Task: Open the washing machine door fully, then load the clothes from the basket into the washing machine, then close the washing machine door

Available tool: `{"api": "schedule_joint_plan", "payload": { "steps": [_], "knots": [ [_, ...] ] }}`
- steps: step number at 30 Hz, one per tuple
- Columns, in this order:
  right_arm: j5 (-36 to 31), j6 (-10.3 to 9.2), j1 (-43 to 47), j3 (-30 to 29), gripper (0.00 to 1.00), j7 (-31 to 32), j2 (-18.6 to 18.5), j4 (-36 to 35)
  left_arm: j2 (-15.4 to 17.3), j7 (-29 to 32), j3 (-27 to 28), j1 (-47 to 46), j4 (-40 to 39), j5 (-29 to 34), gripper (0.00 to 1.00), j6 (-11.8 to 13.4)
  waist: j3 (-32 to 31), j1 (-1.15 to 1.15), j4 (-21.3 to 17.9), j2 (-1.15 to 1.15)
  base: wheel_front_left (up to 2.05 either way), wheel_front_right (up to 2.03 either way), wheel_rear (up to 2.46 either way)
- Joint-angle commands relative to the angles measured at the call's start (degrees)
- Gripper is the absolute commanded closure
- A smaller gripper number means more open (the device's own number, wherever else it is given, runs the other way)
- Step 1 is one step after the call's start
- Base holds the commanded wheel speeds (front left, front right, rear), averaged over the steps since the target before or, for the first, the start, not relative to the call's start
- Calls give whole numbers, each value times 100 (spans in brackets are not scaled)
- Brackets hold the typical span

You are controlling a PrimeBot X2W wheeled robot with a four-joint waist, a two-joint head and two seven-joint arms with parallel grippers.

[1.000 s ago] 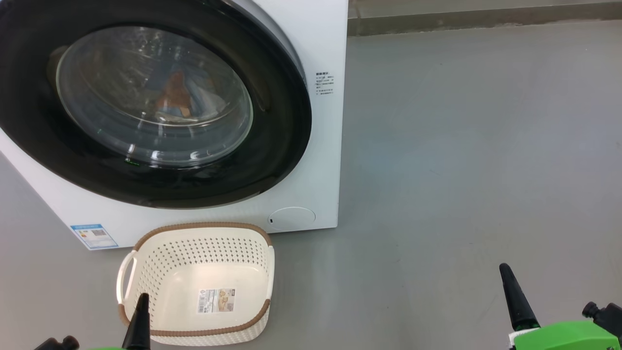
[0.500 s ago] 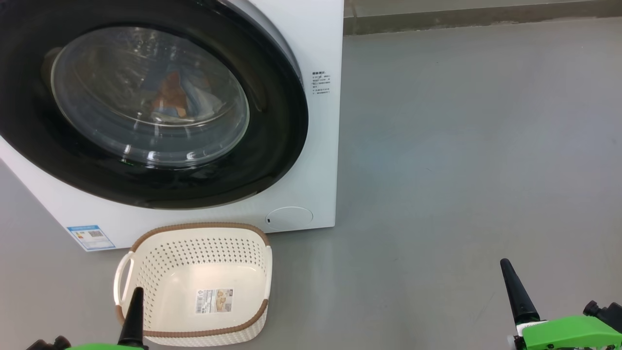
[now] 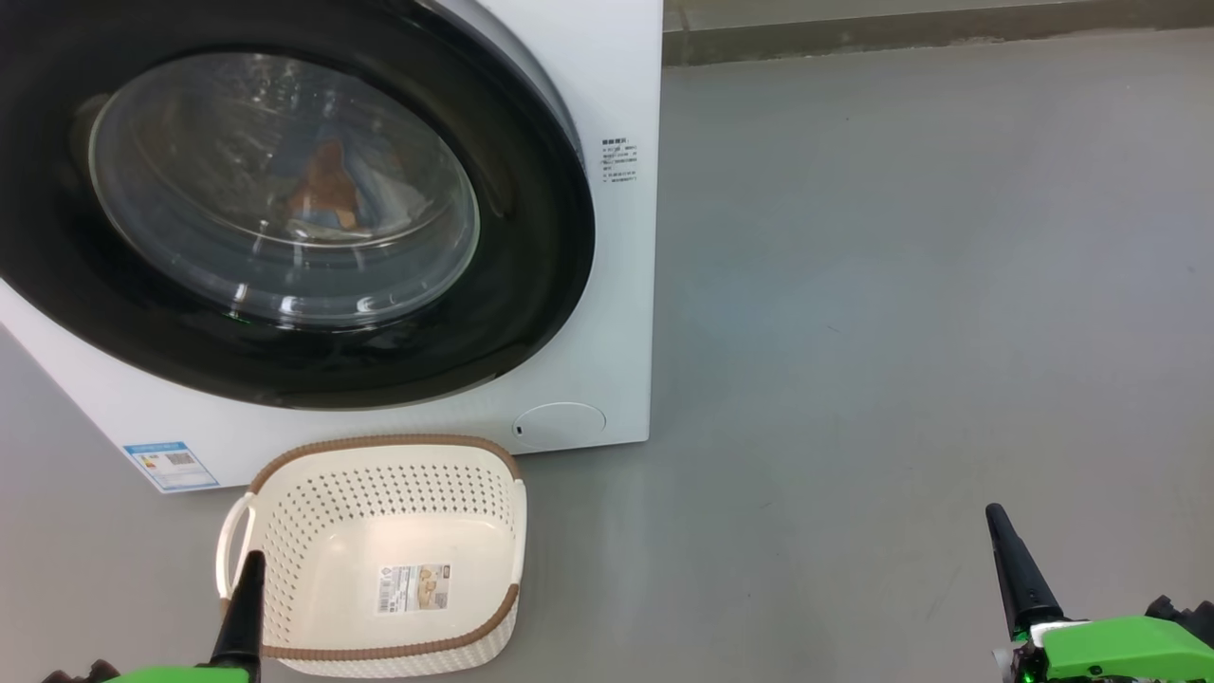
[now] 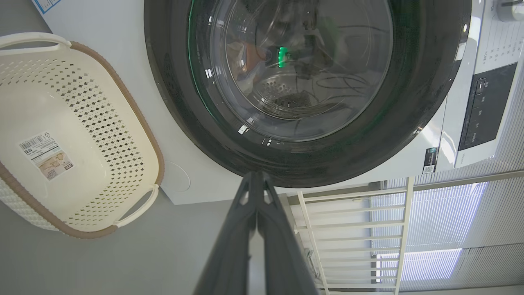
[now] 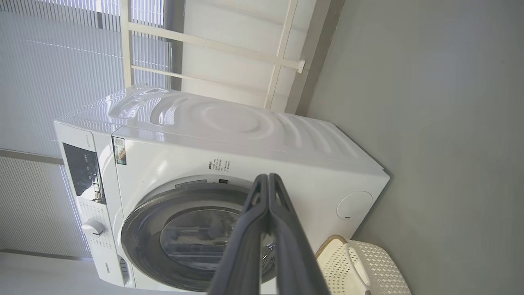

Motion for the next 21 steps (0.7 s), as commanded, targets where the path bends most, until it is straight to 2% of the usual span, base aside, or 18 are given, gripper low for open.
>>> {"api": "schedule_joint_plan", "payload": {
  "steps": [1,14,21],
  "knots": [
    [173,-6,-310,104,100,50,-72,-109,69,53,224,-297,-91,-158,100,-111,2,0,-5,0,0,0,0],
    [977,-7,-441,58,100,208,-73,24,27,252,459,-394,-17,-940,100,-250,16,0,-50,0,0,0,0],
    [1169,-8,-473,41,100,250,-70,57,13,304,520,-418,1,-1126,100,-283,20,0,-61,0,0,0,0]
  ]
}}
